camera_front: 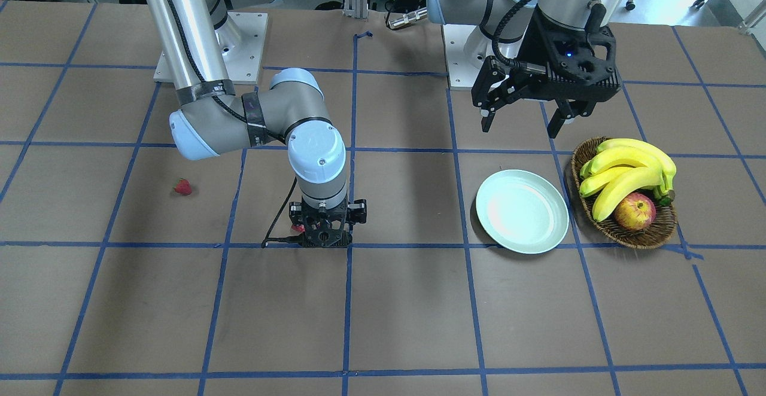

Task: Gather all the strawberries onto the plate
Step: 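Reach the right gripper down and grasp one strawberry of the pair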

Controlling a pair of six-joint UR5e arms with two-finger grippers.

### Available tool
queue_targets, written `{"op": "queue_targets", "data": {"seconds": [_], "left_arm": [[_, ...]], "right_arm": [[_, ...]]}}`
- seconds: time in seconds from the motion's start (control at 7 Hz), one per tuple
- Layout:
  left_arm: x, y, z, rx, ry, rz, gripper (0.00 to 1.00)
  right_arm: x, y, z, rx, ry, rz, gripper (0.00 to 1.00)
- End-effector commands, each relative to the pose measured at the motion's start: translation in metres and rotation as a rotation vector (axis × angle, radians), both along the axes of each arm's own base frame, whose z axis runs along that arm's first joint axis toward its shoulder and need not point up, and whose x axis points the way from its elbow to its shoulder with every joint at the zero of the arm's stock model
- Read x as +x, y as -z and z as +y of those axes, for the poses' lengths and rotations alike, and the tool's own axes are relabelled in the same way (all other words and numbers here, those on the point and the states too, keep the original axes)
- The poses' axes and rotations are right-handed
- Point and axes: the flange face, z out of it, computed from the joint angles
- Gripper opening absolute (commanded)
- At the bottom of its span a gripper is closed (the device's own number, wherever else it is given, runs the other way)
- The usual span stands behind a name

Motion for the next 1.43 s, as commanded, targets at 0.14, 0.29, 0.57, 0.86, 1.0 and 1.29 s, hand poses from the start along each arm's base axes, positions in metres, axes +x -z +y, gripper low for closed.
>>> {"op": "queue_targets", "data": {"seconds": [0.14, 0.29, 0.57, 0.86, 1.0, 1.29], "left_arm": [[0.001, 0.0, 0.0, 0.0, 0.0, -0.003, 1.0], [0.001, 0.0, 0.0, 0.0, 0.0, -0.003, 1.0], [0.001, 0.001, -0.001, 0.001, 0.0, -0.003, 1.0], [0.001, 0.0, 0.0, 0.0, -0.001, -0.007, 1.0], [0.002, 0.0, 0.0, 0.0, -0.001, -0.008, 1.0], [0.004, -0.001, 0.0, -0.002, -0.002, -0.007, 1.0]], "right_arm": [[0.0, 0.006, 0.004, 0.026, 0.014, -0.003, 0.14], [0.002, -0.005, -0.001, 0.009, 0.047, -0.013, 0.05], [0.039, -0.033, 0.008, 0.015, 0.109, -0.142, 0.05], [0.107, -0.026, 0.061, 0.069, 0.049, -0.191, 0.1], [0.109, -0.019, 0.066, 0.077, 0.044, -0.183, 0.23], [0.108, -0.015, 0.065, 0.072, 0.039, -0.167, 0.98]]}}
